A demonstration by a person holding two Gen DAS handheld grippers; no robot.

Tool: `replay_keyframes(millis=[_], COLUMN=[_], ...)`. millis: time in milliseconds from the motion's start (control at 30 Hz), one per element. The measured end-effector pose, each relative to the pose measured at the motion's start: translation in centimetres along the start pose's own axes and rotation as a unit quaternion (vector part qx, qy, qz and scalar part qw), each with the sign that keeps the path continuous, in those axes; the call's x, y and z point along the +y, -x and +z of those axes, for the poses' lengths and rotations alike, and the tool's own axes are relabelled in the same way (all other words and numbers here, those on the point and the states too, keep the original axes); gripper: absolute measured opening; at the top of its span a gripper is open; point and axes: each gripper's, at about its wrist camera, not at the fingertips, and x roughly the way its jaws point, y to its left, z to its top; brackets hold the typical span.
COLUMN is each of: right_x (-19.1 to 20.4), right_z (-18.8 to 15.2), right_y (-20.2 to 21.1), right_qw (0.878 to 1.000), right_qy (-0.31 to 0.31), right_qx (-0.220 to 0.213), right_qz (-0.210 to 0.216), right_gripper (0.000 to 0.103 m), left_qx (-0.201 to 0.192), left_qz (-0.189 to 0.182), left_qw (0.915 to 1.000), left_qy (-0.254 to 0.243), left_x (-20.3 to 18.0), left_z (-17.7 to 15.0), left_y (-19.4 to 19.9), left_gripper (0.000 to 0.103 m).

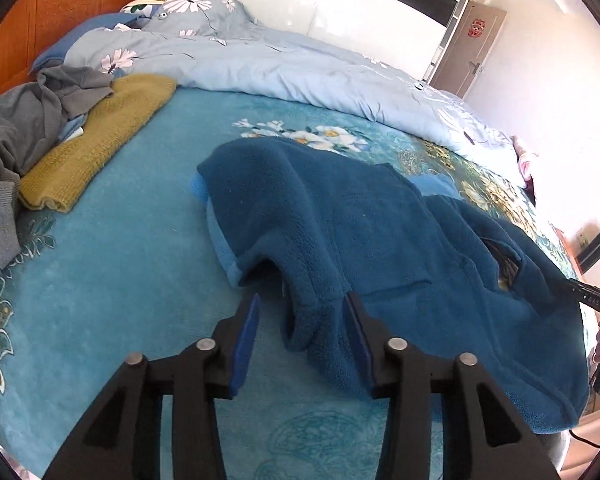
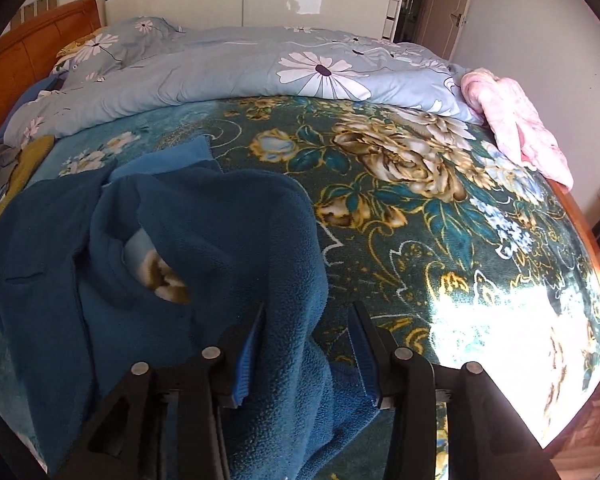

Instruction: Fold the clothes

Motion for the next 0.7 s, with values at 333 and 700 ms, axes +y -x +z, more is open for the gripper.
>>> replay_keyframes(millis=[333,700], right_x=[1.9,10.3], right_z=[6.2,13.3], right_y=[1.0,-11.0], right_qw=[0.998,0.99], right_qy=[0.025,0.095], right_qx=[-0.046,0.04], right_qz=[0.02,0.094], right_gripper=[0.069,0.07], left_qx=[0.004,0.066], left_qz=[0.021,0.027], left_qw=[0.9988,0.9967], left_qy=[0.044,0.038], left_x=[3.0,3.3], left_z=[6.3,8.4], left_y=[-3.5,-10.5], left_gripper=[0.072,0.073])
